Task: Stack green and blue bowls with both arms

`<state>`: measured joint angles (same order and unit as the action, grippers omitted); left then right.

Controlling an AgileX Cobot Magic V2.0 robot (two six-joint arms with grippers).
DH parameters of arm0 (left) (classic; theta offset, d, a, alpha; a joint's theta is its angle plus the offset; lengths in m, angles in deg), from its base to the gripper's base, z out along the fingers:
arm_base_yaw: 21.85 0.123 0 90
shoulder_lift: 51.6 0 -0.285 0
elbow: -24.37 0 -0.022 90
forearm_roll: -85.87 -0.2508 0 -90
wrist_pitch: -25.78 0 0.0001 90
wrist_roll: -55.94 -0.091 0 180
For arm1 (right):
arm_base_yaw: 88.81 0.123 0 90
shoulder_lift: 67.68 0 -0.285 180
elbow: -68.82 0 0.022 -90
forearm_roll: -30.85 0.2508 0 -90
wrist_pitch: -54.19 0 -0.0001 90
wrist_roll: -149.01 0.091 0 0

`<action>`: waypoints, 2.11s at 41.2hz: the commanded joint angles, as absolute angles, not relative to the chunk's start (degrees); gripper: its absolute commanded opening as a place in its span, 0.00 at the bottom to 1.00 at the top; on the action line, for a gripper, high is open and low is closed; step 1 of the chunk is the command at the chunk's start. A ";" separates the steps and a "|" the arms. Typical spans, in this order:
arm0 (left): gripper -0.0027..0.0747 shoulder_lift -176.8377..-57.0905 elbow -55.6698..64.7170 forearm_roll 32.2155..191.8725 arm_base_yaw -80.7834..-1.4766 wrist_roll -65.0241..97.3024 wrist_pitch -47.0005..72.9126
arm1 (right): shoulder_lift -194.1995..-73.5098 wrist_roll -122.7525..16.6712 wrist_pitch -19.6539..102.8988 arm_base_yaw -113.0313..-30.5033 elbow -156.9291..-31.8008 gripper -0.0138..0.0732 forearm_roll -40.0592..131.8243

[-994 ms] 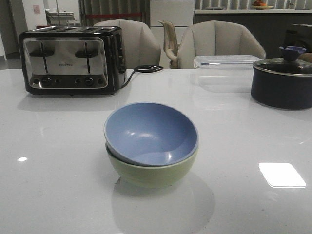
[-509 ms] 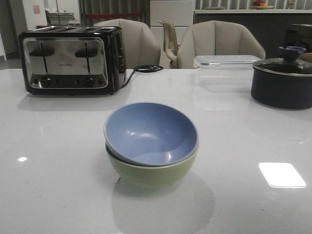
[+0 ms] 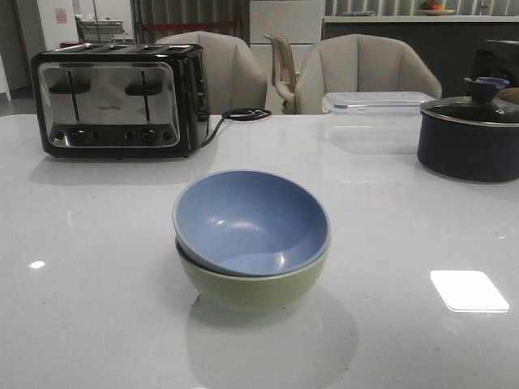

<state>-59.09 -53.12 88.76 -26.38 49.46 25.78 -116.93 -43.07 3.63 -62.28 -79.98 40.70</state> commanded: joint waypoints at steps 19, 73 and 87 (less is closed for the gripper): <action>0.16 -58.17 -53.44 89.32 -26.70 49.91 31.22 | -116.74 -43.09 6.97 -62.36 -81.47 0.20 41.55; 0.16 -58.17 -53.44 89.32 -26.70 49.91 31.22 | -73.80 -43.37 57.32 -88.69 -32.64 0.20 41.06; 0.16 -58.17 -53.44 89.32 -26.70 49.91 31.22 | -73.80 -28.07 61.11 -88.70 -32.64 0.20 26.23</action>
<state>-59.09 -53.12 88.98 -26.38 49.48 25.78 -74.95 -33.66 54.57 -88.40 -32.30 31.64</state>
